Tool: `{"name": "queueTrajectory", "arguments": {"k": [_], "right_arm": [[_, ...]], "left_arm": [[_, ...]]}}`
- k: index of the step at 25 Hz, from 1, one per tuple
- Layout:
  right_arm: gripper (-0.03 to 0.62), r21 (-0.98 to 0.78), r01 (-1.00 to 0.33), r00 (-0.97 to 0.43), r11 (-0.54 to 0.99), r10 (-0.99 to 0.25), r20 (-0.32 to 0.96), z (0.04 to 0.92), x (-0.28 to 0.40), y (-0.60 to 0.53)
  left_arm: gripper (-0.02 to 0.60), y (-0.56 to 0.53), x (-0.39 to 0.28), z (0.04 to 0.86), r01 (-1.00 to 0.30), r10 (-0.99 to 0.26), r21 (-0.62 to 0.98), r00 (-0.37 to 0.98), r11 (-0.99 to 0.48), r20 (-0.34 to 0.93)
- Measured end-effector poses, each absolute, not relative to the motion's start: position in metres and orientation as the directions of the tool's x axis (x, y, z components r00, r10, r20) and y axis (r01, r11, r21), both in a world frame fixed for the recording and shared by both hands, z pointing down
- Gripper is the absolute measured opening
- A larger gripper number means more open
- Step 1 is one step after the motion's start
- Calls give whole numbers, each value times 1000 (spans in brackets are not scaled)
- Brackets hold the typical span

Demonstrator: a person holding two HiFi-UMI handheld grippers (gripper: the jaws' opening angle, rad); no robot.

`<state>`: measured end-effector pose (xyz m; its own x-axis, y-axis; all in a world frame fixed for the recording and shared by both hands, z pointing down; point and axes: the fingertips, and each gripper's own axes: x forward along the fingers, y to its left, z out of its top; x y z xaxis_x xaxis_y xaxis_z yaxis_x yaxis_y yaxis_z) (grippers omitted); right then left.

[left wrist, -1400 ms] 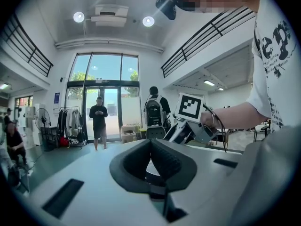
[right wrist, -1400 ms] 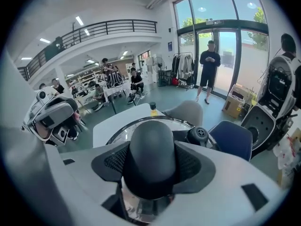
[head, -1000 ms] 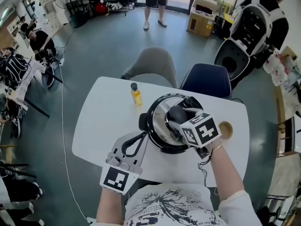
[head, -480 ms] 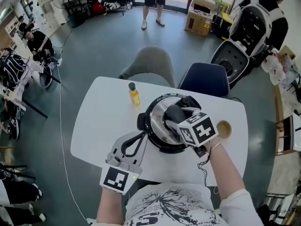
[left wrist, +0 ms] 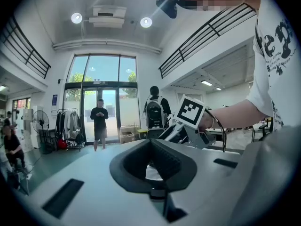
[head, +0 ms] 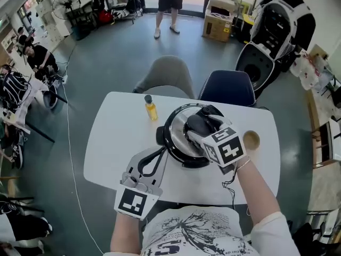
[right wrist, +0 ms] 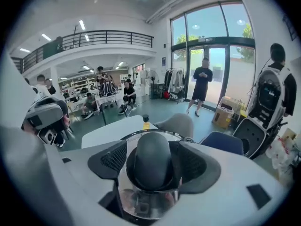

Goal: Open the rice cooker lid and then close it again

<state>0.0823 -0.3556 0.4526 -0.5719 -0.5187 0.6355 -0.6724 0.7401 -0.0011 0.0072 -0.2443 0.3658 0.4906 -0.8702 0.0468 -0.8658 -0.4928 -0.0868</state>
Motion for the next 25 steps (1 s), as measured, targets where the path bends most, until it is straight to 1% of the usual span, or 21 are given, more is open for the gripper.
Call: {"name": "queueTrajectory", "arguments": {"k": [4, 10, 14, 16, 18, 20, 22, 25], "right_arm": [[359, 20, -696, -591, 718, -588, 553, 421, 83, -339], [313, 88, -735, -601, 672, -706, 374, 380, 98, -298], [194, 90, -782, -581, 617, -773, 256, 362, 113, -264], [155, 86, -797, -574, 598, -793, 202, 356, 120, -246], [132, 92, -807, -568, 584, -809, 148, 352, 126, -228], [64, 94, -819, -557, 566, -824, 102, 350, 132, -213], [10, 97, -825, -552, 557, -831, 72, 348, 134, -204], [10, 108, -821, -560, 561, -827, 47, 343, 134, -193]], "left_arm": [[14, -228, 7, 352, -848, -855, -109, 518, -519, 36], [14, -197, 13, 341, -818, -827, -128, 561, -561, 38], [14, -178, 14, 335, -803, -812, -133, 582, -581, 35], [14, -170, 13, 333, -800, -810, -132, 586, -585, 37], [14, -163, 13, 331, -802, -809, -119, 586, -586, 35], [14, -158, 10, 328, -803, -808, -101, 588, -588, 31], [14, -157, 6, 323, -799, -805, -98, 593, -593, 29], [14, -157, 4, 316, -796, -801, -98, 598, -598, 27]]}}
